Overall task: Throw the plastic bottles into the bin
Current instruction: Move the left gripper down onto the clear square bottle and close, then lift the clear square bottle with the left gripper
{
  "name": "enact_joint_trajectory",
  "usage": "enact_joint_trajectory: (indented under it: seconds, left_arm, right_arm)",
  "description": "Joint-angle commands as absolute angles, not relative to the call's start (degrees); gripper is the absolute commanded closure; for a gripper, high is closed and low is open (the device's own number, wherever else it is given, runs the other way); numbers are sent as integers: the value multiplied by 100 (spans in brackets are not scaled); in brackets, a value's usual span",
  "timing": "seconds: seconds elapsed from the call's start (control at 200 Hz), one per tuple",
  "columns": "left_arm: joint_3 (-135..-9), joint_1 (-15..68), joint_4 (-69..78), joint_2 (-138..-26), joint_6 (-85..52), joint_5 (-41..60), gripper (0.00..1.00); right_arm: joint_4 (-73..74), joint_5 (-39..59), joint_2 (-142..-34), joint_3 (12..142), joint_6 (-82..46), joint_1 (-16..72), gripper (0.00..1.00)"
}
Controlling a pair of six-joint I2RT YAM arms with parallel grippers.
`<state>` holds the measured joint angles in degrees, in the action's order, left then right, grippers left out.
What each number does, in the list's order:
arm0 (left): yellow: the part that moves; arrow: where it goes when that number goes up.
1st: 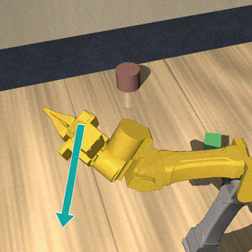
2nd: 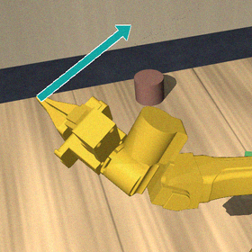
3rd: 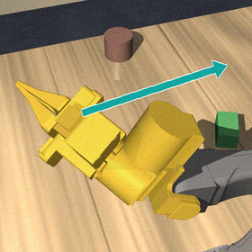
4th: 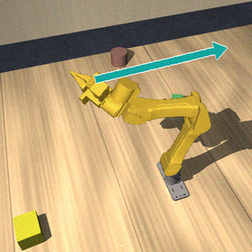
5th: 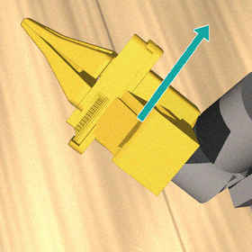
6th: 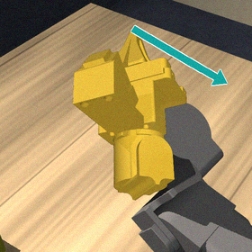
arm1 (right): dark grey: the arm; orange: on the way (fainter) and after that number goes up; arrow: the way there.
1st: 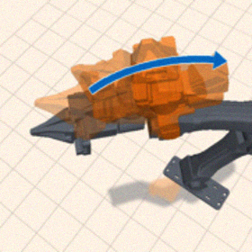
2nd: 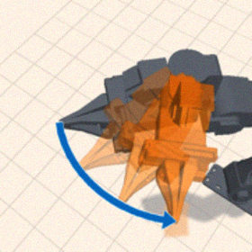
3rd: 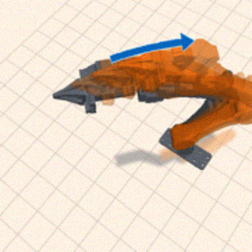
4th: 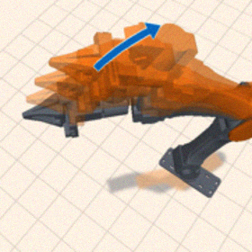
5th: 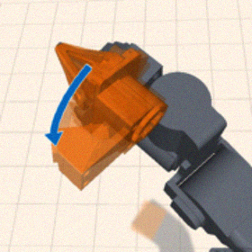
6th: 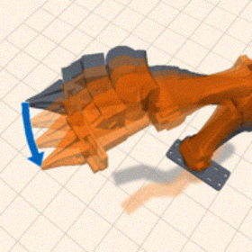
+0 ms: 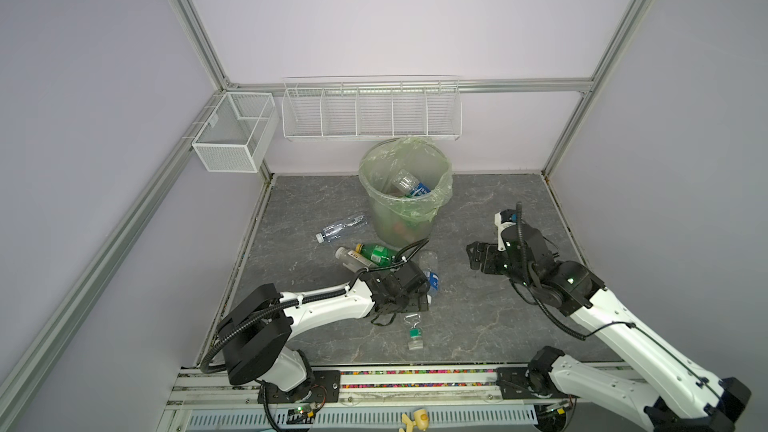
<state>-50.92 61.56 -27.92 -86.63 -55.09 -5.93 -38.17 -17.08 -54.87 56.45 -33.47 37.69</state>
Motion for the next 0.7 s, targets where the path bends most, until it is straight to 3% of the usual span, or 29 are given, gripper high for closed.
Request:
enact_joint_trajectory:
  seconds: [0.0,0.29,0.465,0.585,0.695]
  left_arm:
    - [-5151,6179,-3059,-8680,-5655,-766,3]
    - [-5447,6140,-3410,-9038,-5573,-899,12]
    - [-5336,6100,-3340,-9049,-5617,-844,29]
    - [-5254,6056,-3363,-8976,-5693,-868,47]
    - [-5233,6030,-3425,-8896,-5706,-916,48]
  right_arm:
    - [-3863,-1828,-5448,5524,-3375,3767,12]
    - [-3809,-1819,-5623,5641,-3340,3767,12]
    - [-3814,-1776,-5657,5672,-3346,3767,11]
    - [-3824,-1761,-5643,5661,-3366,3764,11]
    - [-3837,-1774,-5638,5677,-3368,3763,11]
